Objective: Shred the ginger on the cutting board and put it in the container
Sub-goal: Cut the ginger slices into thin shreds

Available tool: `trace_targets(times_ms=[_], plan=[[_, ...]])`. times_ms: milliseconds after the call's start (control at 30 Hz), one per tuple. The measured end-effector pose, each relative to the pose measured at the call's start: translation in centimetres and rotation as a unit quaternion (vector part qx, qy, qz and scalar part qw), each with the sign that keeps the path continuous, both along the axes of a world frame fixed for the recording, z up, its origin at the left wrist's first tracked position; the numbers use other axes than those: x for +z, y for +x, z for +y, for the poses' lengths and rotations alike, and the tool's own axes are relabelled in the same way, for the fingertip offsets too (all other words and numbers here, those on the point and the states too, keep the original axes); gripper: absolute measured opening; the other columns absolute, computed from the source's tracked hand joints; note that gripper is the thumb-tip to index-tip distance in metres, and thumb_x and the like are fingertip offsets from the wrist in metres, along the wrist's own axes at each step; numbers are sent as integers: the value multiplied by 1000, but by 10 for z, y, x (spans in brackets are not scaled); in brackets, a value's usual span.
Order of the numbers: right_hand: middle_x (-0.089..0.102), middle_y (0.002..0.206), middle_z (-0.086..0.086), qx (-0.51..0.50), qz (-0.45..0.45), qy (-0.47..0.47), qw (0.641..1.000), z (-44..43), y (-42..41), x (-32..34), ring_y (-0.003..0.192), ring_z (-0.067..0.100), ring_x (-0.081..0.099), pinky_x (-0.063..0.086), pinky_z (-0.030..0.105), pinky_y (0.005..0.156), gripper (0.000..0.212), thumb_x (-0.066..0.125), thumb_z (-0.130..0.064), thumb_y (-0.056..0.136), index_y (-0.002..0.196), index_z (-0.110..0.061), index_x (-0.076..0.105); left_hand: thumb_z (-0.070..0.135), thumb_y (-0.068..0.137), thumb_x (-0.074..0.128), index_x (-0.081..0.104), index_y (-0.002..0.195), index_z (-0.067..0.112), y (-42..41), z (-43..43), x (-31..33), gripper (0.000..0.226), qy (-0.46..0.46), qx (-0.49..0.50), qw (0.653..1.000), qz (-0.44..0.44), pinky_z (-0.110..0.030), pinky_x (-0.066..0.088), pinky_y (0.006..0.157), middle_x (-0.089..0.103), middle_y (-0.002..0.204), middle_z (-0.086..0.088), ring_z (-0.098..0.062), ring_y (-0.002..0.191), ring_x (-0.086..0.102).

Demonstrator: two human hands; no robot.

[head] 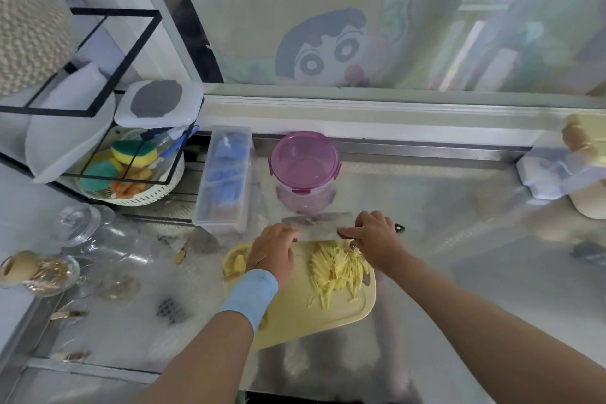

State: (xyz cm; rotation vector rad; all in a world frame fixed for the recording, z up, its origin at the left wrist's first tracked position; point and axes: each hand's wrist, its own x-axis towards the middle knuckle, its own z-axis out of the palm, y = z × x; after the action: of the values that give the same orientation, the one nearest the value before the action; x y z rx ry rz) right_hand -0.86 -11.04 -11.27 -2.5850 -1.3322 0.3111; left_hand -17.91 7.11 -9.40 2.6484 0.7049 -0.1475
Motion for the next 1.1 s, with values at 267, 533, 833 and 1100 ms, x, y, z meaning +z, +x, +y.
trace_targets(times_ms=[267, 533, 833, 1100], plan=[[50, 118, 1, 24, 89, -51, 994, 5, 5, -7, 108, 24, 43, 35, 38, 95, 55, 54, -5, 97, 140, -40, 56, 18, 91, 47, 47, 137, 27, 0, 6, -19, 48, -39, 0, 996, 78, -29, 33, 107, 42, 142, 9, -16, 129, 38], [49, 134, -3, -55, 63, -25, 996, 17, -29, 26, 123, 23, 41, 29, 35, 106, 71, 48, 4, 88, 146, -36, 49, 13, 93, 45, 54, 129, 27, -25, 8, -3, 40, -57, 43, 997, 10, -27, 37, 103, 43, 131, 11, -12, 120, 43], [56, 135, 4, 17, 211, -73, 975, 59, -150, 25, 126, 26, 51, 43, 34, 104, 46, 41, -9, 101, 141, -26, 57, 16, 91, 48, 50, 133, 34, -113, 10, 4, 46, -175, 174, 968, 46, -36, 40, 105, 38, 144, 6, -20, 123, 48], [47, 123, 12, -16, 198, -156, 968, 64, -219, 11, 108, 37, 59, 53, 42, 90, 32, 50, -13, 97, 128, -15, 55, 36, 92, 57, 34, 148, 29, -143, -1, -4, 62, -205, 133, 962, 125, -35, 36, 107, 30, 145, -2, -24, 130, 41]])
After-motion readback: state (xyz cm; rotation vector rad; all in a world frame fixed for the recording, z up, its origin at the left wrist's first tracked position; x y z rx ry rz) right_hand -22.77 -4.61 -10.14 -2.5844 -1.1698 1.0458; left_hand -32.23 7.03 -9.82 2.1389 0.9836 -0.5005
